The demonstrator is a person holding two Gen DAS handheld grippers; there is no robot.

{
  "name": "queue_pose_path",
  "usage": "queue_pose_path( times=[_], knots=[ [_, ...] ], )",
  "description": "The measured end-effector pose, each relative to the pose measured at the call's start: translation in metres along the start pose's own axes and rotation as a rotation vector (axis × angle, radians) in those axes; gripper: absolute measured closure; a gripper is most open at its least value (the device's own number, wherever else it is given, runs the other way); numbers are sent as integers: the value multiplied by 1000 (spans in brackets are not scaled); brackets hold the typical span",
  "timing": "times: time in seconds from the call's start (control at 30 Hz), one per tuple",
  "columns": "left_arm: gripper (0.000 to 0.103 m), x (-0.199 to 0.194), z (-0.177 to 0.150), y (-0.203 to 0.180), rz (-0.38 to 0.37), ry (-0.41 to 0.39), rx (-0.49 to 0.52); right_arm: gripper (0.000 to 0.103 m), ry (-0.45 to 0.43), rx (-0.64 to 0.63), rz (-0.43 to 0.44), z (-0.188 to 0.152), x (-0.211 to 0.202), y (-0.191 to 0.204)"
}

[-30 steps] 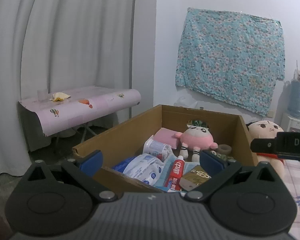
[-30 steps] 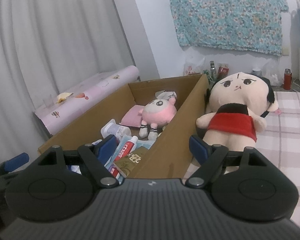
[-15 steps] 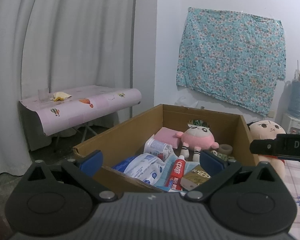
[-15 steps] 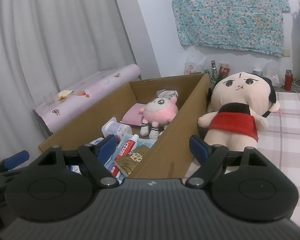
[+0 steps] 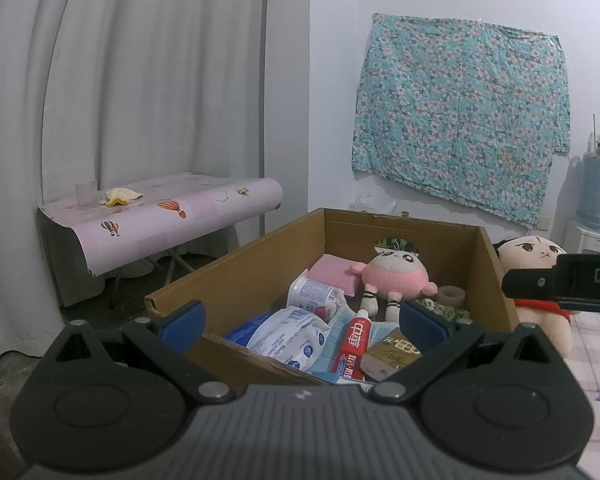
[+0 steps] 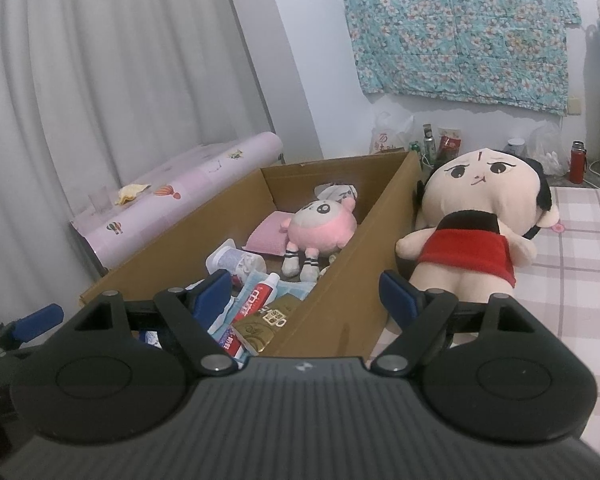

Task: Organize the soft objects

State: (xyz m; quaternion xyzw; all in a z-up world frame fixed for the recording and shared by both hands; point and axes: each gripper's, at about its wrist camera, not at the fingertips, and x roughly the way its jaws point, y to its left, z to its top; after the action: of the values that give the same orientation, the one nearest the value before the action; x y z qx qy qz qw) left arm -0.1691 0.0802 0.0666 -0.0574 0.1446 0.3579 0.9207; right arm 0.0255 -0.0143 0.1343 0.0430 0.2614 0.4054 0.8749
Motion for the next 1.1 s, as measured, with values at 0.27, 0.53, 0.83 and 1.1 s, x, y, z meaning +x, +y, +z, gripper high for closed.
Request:
queue_pose_path(
  times=[0.27, 0.53, 0.83, 1.1],
  knots=[
    [0, 0, 0, -1, 0, 0, 1, 22, 4, 0, 1, 1, -2, 1],
    [0, 0, 0, -1, 0, 0, 1, 22, 6, -2, 2, 1, -2, 2],
    [0, 0, 0, -1, 1, 0, 2, 21, 4, -3, 2, 1, -2, 3],
    [0, 0, 0, -1, 1, 0, 3, 21, 4, -2, 2, 0, -2, 3]
  ],
)
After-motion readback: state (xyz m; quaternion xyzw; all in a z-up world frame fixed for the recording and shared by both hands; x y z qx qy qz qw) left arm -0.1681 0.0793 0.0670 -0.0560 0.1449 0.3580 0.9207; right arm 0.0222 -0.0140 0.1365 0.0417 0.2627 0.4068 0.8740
